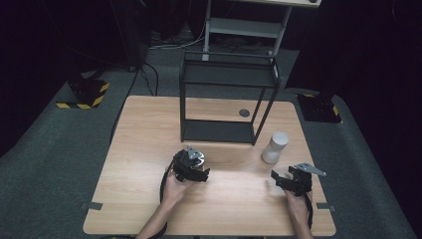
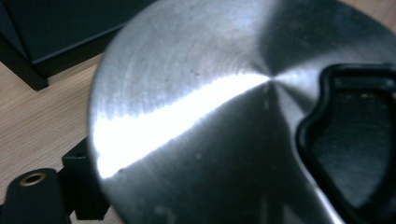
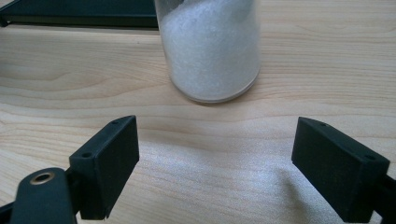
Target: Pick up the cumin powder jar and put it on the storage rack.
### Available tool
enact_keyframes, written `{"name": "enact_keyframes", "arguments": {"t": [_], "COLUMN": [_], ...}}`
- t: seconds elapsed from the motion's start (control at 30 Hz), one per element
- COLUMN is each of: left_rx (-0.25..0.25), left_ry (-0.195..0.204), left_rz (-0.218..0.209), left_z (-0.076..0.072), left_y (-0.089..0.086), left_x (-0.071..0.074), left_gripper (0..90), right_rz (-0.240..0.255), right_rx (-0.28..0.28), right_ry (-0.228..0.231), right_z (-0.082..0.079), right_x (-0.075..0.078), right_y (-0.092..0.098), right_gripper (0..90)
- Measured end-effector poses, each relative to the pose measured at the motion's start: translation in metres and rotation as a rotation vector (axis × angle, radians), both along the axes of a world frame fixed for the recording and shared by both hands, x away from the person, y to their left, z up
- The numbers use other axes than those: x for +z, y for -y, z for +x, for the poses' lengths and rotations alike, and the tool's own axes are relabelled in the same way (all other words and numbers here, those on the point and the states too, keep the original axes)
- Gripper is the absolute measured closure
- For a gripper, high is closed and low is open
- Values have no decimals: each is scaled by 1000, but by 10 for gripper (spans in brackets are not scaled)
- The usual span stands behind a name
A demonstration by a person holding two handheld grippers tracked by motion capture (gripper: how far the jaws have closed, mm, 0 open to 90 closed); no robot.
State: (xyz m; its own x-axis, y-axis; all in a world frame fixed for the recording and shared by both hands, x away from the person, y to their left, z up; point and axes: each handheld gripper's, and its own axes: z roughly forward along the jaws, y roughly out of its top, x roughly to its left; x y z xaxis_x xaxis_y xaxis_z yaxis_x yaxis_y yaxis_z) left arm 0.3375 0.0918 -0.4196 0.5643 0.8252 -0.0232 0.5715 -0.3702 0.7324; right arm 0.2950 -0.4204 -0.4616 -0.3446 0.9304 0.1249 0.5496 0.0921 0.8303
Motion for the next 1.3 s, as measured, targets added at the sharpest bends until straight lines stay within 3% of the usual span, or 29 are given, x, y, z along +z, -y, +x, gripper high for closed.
{"name": "enact_keyframes", "arguments": {"t": [0.47,0.9,1.03,1.3], "left_rx": [14,13,-5,-24], "left_ry": [-10,-1,1,4], "left_rz": [8,16,34,31], "left_z": [1,0,-1,-1], "left_y": [5,7,9,8], "left_x": [-3,-2,0,9], "left_gripper": [303,312,313,313], "right_rz": [3,-3,-6,7], "right_rx": [0,5,9,9], "right_ry": [0,-11,-13,-17], "right_z": [0,2,3,4], "right_x": [0,1,1,1], "right_y": [1,0,-1,2], "right_gripper": [140,139,136,136]}}
